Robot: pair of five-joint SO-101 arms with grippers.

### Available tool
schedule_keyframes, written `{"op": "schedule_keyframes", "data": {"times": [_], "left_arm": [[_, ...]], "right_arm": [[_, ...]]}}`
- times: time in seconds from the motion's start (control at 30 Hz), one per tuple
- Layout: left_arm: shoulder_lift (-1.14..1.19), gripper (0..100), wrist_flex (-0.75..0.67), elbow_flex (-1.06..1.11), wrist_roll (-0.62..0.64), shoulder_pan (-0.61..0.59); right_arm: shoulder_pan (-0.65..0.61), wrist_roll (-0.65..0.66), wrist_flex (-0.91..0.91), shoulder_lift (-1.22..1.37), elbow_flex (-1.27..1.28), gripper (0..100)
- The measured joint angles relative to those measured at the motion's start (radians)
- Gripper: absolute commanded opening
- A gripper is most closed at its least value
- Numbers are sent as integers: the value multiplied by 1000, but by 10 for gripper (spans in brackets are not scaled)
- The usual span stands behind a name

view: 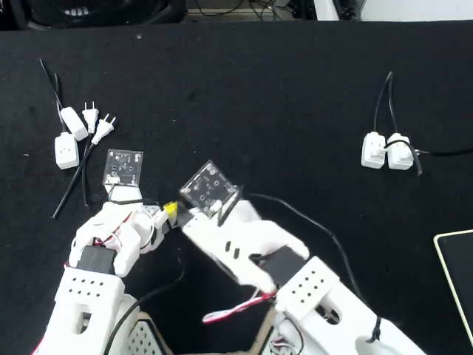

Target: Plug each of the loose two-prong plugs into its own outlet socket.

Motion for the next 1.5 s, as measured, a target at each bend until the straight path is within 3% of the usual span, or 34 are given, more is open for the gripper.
{"op": "schedule_keyframes", "data": {"times": [0.1,0.23,0.4,0.7,1.03,1.13,1.3,1.5], "left_arm": [[0,266,25,0,0,-32],[0,266,34,-31,3,-175],[0,266,34,-49,60,-281],[0,266,40,-80,103,-396],[0,266,40,-83,118,-414],[0,266,40,-83,118,-414],[0,266,40,-83,118,-414],[0,266,40,-83,118,-414]], "right_arm": [[61,21,100,-3,23,100],[21,41,210,-3,77,119],[-83,152,199,-5,164,119],[-49,316,199,187,89,123],[-28,344,199,565,-137,102],[-26,344,199,575,-147,6],[-6,345,199,575,-149,10],[117,345,296,485,-149,10]]}}
